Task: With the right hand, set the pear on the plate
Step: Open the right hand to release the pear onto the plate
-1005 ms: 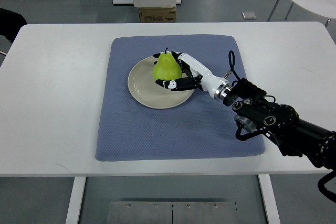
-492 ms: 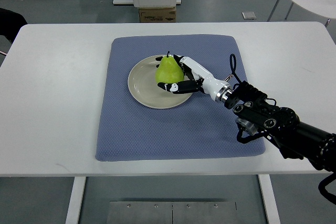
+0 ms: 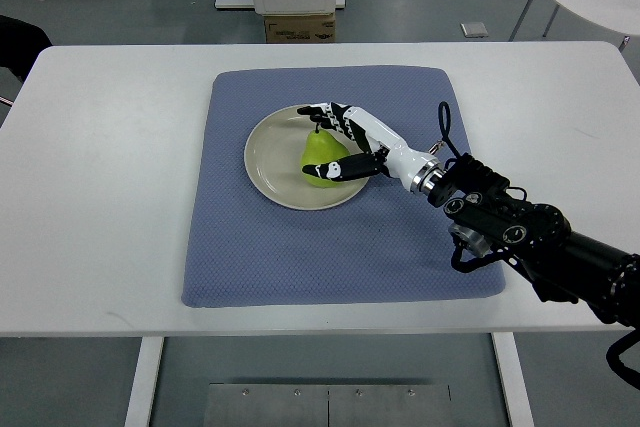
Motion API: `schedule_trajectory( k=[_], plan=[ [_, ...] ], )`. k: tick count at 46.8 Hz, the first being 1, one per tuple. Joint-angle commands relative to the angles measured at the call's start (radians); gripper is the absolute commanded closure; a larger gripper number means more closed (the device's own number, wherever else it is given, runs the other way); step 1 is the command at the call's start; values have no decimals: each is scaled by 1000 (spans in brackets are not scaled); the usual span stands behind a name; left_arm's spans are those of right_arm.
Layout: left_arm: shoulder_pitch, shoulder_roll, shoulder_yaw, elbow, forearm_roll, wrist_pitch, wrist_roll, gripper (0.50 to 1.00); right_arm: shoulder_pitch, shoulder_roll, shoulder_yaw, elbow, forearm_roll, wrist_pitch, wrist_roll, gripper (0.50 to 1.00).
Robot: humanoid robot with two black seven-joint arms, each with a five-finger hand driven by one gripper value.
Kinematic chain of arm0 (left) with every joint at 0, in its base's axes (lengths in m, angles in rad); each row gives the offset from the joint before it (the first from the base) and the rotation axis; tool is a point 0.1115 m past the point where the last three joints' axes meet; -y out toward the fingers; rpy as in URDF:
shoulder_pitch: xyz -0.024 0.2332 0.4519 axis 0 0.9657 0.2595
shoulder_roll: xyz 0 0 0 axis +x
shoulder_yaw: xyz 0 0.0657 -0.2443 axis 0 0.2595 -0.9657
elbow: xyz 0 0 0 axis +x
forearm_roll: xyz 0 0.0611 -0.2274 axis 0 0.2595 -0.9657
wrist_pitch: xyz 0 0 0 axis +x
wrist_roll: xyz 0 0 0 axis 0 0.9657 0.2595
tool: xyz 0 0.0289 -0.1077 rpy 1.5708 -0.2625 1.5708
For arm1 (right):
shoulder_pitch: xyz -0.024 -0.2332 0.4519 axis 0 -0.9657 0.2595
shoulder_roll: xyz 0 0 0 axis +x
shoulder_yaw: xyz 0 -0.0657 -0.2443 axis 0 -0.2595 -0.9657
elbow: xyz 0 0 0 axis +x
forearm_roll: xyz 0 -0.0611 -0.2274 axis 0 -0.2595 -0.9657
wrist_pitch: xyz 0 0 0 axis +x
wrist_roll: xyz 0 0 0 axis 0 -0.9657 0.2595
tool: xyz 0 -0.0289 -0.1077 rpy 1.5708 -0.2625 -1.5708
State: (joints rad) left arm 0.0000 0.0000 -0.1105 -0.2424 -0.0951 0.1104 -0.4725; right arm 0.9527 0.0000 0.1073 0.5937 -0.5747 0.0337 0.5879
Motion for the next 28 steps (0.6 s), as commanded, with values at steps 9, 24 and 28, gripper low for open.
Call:
schedule_trajectory(
  k=[9, 24, 28],
  plan=[
    [0, 0, 0, 0, 0, 0, 0, 500, 3, 0, 0, 0, 1, 0, 0, 505],
    [0, 0, 0, 0, 0, 0, 0, 500, 6, 0, 2, 0, 1, 18, 1, 500],
    [0, 0, 0, 0, 0, 0, 0, 500, 6, 0, 3, 2, 4, 43, 1, 500]
  ],
)
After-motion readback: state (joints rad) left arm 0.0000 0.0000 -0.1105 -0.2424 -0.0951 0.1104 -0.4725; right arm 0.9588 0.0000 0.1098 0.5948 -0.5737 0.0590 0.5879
